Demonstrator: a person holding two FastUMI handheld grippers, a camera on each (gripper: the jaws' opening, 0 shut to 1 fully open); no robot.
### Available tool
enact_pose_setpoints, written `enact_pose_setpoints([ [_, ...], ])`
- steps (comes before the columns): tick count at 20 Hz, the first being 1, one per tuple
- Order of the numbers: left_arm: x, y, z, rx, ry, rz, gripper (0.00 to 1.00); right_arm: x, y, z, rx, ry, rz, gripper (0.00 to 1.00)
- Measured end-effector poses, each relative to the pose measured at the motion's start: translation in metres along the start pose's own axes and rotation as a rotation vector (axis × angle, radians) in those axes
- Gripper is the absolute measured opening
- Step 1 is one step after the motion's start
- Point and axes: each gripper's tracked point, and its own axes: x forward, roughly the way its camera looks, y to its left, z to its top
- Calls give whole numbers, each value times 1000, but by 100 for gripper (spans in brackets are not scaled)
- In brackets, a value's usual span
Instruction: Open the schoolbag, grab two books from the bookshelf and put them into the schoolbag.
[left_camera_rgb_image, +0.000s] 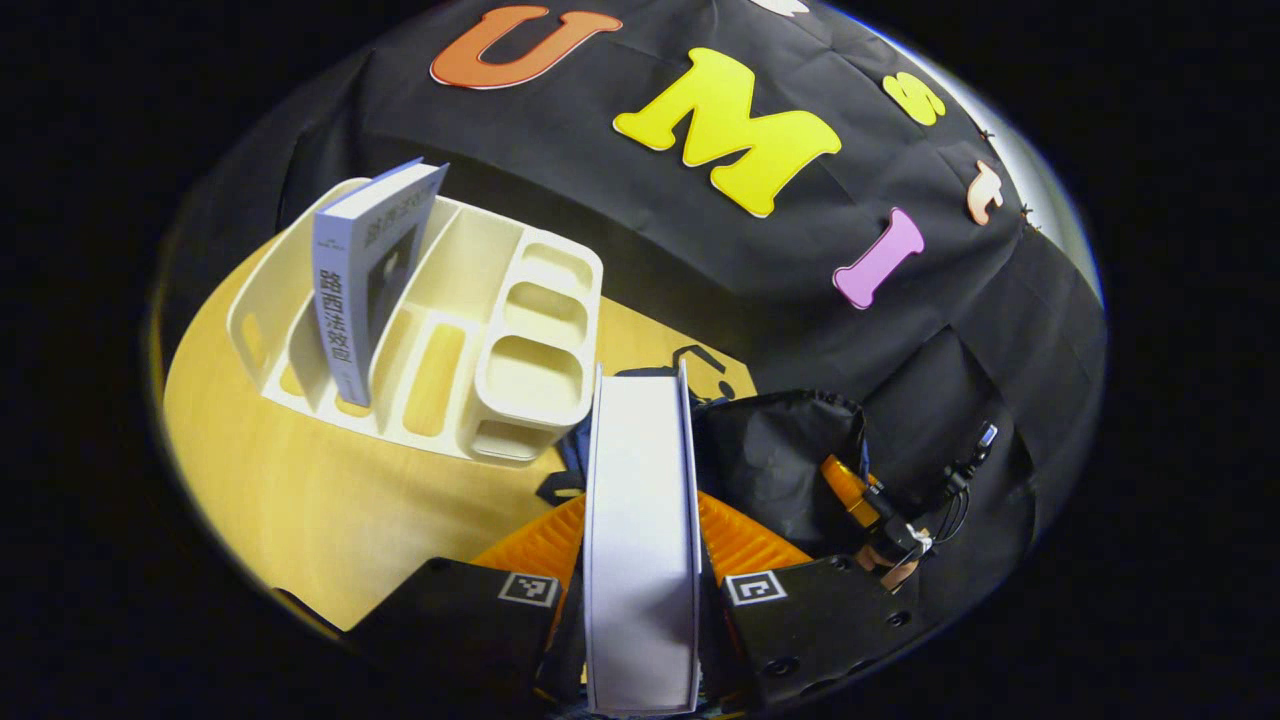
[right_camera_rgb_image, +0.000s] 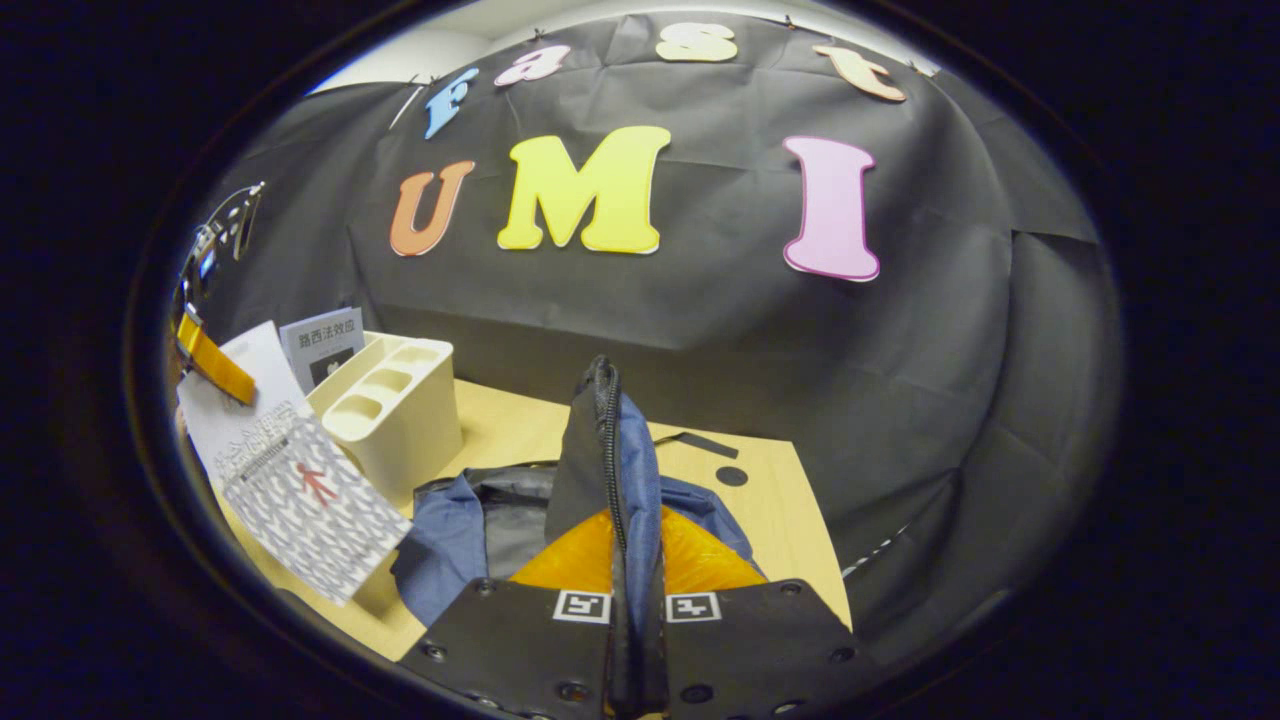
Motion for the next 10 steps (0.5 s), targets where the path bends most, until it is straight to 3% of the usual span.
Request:
enact_pose_setpoints([
  [4, 41, -25, 8, -2, -27, -17, 46, 1, 2, 7, 21, -3, 10, 5],
  [6, 63, -40, 8, -38, -41, -55, 47, 2, -2, 11, 32, 2, 2, 5],
  [10, 106, -47, 9, -124, -77, -60, 46, -2, -6, 22, 30, 6, -18, 5],
])
